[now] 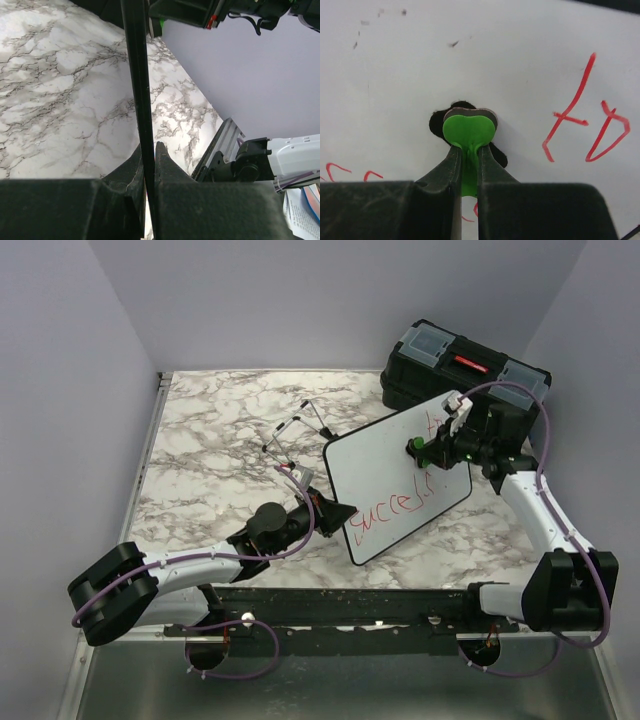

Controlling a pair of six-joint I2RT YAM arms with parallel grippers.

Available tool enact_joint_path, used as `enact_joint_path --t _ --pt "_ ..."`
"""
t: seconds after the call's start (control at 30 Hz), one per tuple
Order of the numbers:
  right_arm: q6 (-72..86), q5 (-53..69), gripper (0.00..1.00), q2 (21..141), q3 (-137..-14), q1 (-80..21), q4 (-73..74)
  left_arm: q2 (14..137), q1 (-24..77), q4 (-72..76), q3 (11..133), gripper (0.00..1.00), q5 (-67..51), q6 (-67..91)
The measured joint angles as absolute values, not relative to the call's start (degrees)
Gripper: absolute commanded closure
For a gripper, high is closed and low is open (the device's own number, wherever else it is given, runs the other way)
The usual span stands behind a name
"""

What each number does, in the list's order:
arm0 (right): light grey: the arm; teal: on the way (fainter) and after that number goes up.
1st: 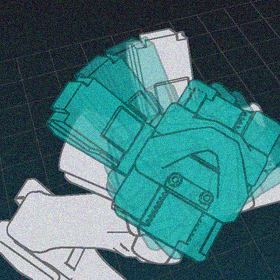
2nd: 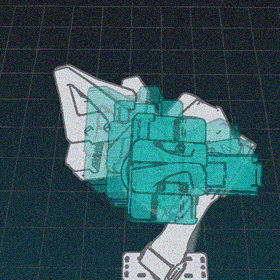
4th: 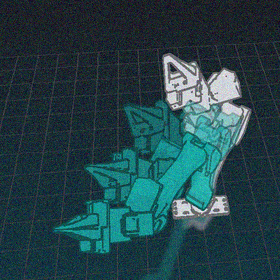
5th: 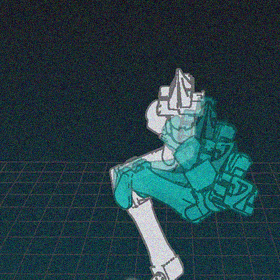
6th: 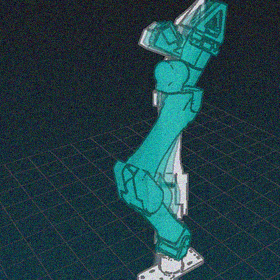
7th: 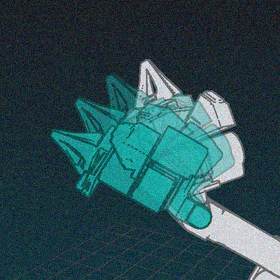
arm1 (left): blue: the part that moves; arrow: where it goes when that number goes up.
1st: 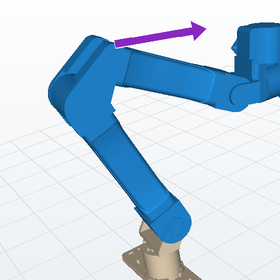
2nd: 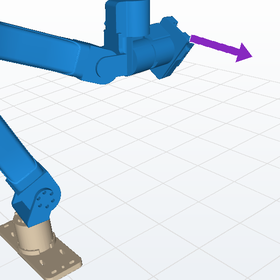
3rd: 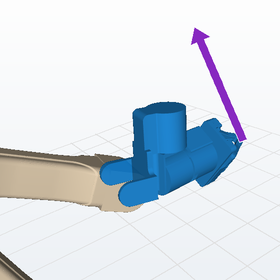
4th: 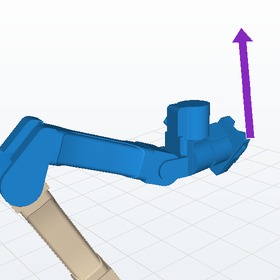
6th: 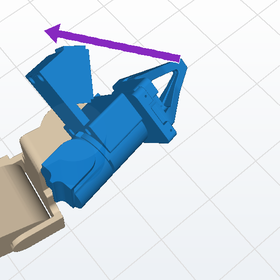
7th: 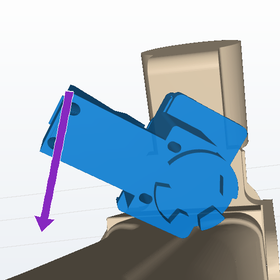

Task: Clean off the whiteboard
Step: Erase the whiteboard at the center of the board.

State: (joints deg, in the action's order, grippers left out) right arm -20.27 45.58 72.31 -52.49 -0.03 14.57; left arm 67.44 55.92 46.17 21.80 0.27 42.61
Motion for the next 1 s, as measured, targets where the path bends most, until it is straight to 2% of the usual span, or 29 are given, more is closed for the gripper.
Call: enact_joint_path --t 0.13,0.33,0.57,0.77,1.0 --pt "-13.39 44.56 0.99 74.96 -56.03 -0.05 10.76 67.44 55.92 46.35 21.58 1.0 0.32 42.7" --pt "-6.33 36.18 0.99 78.32 -60.18 -0.05 3.22 67.44 55.92 47.29 20.93 1.0 0.32 42.92" --pt "-11.29 31.92 0.99 76.93 -57.87 0.12 4.14 67.4 55.92 47.66 20.49 1.0 0.36 43.27" --pt "-19.64 32.93 0.99 71.57 -51.53 0.75 11.84 67.02 56.01 47.72 20.21 1.0 0.03 43.05" --pt "-23.22 43.81 0.99 73.67 -52.9 1.06 19.51 67.0 55.99 47.66 20.16 1.0 0.1 43.75"
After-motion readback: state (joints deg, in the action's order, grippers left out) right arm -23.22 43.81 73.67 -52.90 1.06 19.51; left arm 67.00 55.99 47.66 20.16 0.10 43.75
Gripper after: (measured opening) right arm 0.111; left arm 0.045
